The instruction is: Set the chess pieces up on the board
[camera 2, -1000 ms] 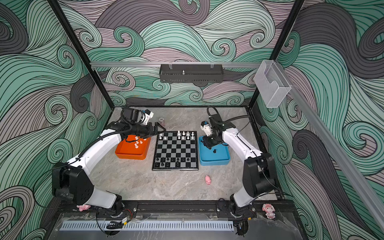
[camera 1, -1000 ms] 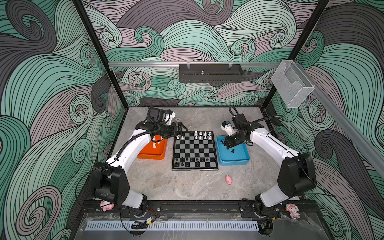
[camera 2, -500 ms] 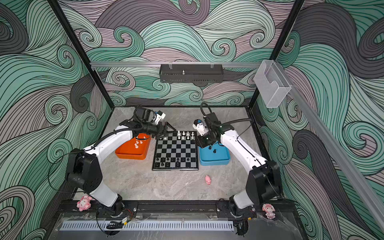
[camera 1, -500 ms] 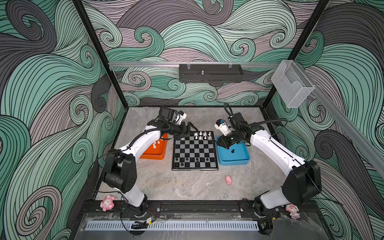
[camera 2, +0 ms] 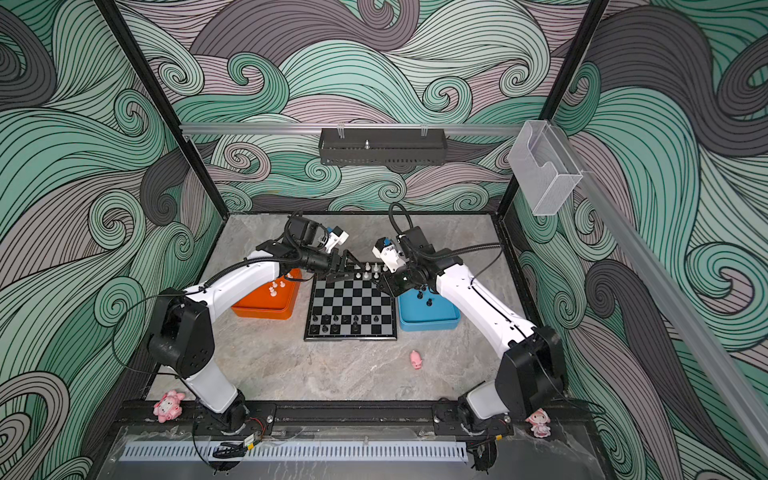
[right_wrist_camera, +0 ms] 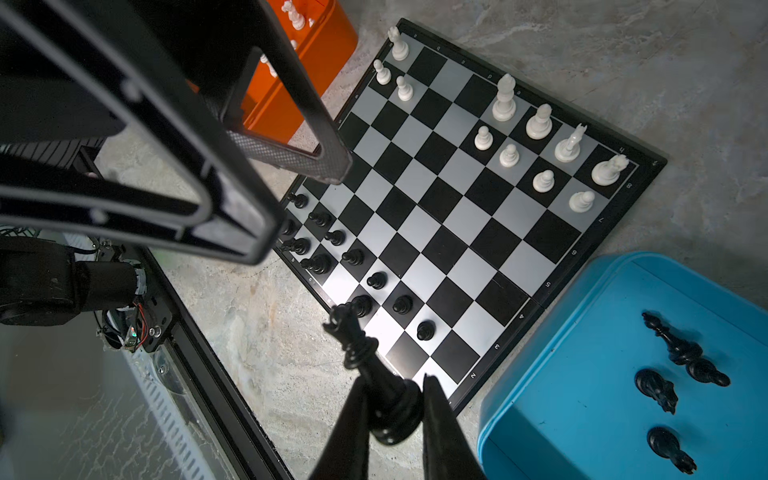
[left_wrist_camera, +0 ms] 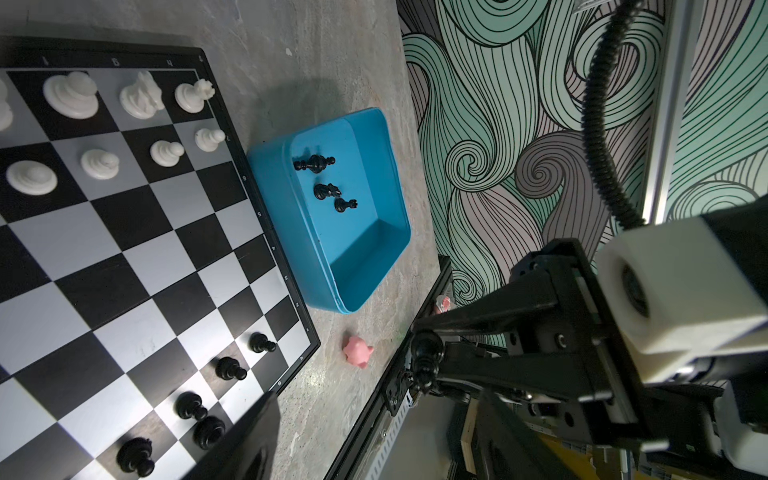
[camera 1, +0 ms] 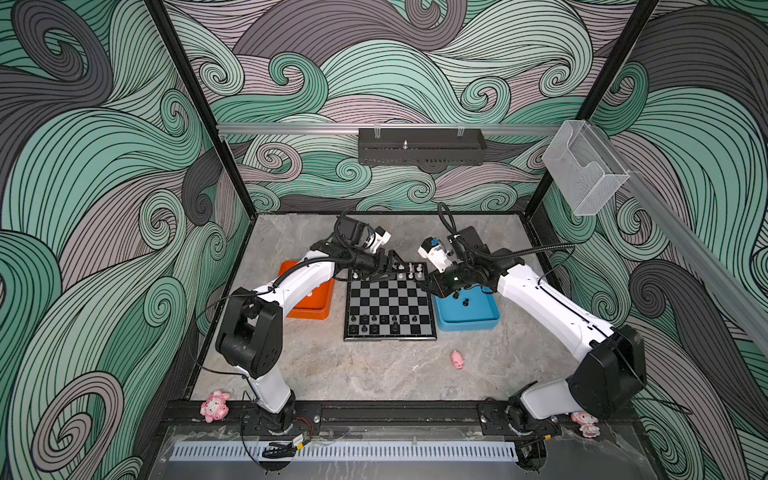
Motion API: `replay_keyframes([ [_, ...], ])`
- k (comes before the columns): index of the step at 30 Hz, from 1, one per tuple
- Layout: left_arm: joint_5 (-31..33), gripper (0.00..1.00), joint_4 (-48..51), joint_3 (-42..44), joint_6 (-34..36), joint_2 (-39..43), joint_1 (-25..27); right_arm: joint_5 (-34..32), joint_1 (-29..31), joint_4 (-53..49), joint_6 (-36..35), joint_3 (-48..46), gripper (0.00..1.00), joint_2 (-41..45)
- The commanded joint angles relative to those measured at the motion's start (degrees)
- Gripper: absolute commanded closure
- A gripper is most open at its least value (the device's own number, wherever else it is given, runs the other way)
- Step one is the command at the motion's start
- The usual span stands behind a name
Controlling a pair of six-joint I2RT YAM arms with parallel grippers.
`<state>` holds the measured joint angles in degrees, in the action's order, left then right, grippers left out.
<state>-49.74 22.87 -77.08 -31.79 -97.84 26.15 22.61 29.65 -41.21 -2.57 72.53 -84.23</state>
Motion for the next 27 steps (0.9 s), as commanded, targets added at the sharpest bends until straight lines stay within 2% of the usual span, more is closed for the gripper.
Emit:
replay_keyframes([
  [1, -2.3, 0.26, 1.0, -2.4, 1.1, -0.8, 0.7, 0.8, 0.6, 1.0, 0.4, 1.7, 0.79, 0.6],
  [11, -4.8, 0.33, 2.8, -3.1, 2.9, -2.3, 2.0, 0.5, 0.7, 1.7, 0.5, 2.1, 0.79, -0.1],
  [21, -5.5, 0.44, 3.7, -3.6, 3.8, -3.0, 2.6, 0.8, 0.9, 1.8, 0.6, 2.6, 0.79, -1.1],
  [27, -5.4, 0.46, 3.6, -3.7, 3.6, -3.1, 2.7, 1.1, 1.5, 1.9, 0.6, 2.9, 0.79, -1.7],
])
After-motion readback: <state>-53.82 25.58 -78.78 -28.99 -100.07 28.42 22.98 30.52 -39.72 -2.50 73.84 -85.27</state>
